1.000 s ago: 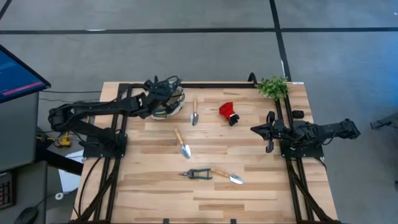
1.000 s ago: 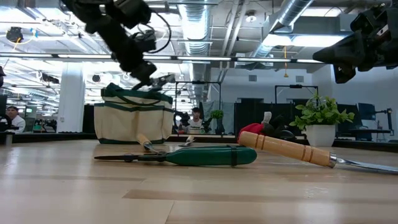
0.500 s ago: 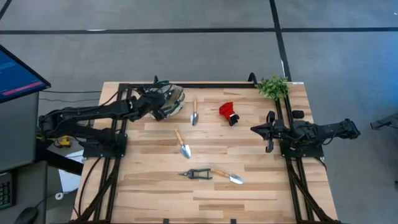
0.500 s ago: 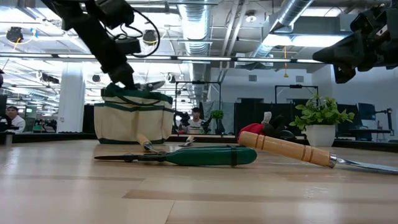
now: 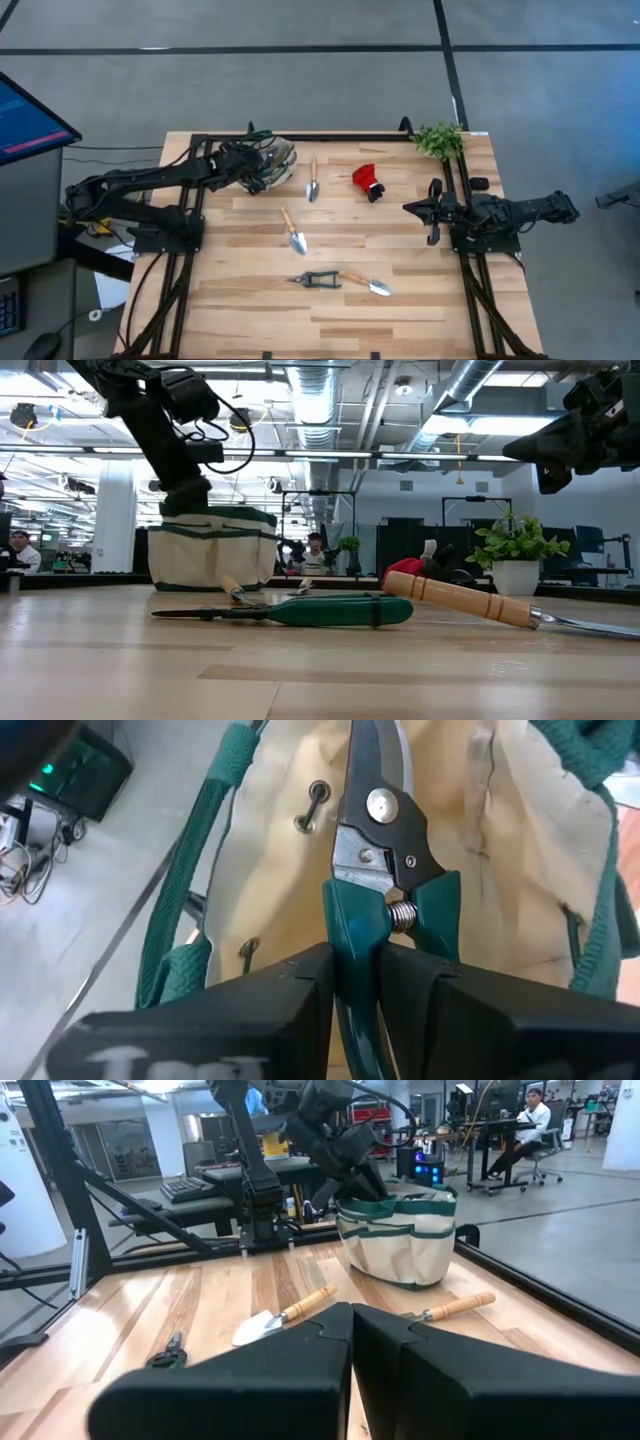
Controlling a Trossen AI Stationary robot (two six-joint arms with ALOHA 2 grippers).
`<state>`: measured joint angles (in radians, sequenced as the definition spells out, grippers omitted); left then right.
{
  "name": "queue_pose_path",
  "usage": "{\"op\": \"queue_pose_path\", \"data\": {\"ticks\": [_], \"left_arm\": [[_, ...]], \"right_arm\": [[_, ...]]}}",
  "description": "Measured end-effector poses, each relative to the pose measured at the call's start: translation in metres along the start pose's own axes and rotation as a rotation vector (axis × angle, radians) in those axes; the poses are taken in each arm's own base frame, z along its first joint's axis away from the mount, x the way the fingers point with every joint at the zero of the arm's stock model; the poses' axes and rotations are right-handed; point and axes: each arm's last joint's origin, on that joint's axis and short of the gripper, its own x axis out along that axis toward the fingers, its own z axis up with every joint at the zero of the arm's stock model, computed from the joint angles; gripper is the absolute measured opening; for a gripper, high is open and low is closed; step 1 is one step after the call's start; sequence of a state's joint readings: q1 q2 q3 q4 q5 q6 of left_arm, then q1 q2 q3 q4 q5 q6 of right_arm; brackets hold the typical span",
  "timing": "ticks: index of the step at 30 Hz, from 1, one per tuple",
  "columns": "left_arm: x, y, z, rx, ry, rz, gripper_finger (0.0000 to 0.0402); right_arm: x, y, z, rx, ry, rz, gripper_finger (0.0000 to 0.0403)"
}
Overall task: Pick & Place Garden tools in Gardening bag
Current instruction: Put the green shear scissors into the yellow gardening bag, then put the red gloves into the yellow gardening bag
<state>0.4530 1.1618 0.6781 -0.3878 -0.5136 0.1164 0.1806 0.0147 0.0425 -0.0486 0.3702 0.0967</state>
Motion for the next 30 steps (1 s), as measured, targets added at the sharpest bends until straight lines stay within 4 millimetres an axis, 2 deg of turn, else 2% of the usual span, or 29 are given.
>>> {"op": "queue_pose_path", "data": {"ticks": [8, 23, 27, 30], "left_arm": [[0.0000, -0.0013, 0.0001, -0.026, -0.004, -0.044, 0.0051], [0.0000, -0.0012, 0.0004, -0.048, -0.006, -0.044, 0.0104], [-0.0016, -0.0001, 0.0017, -0.055, -0.023, -0.040, 0.0094], [-0.0040, 0.0018, 0.0059, -0.080, -0.070, -0.033, 0.0061]], "right_arm": [[0.0000, 0.0000, 0.0000, -0.001, 0.000, 0.001, 0.0000], [0.0000, 0.0001, 0.0000, -0.001, 0.001, 0.002, 0.0000], [0.0000, 0.0001, 0.0000, -0.001, 0.001, 0.002, 0.0000], [0.0000, 0.0001, 0.0000, -0.001, 0.001, 0.002, 0.0000]]}}
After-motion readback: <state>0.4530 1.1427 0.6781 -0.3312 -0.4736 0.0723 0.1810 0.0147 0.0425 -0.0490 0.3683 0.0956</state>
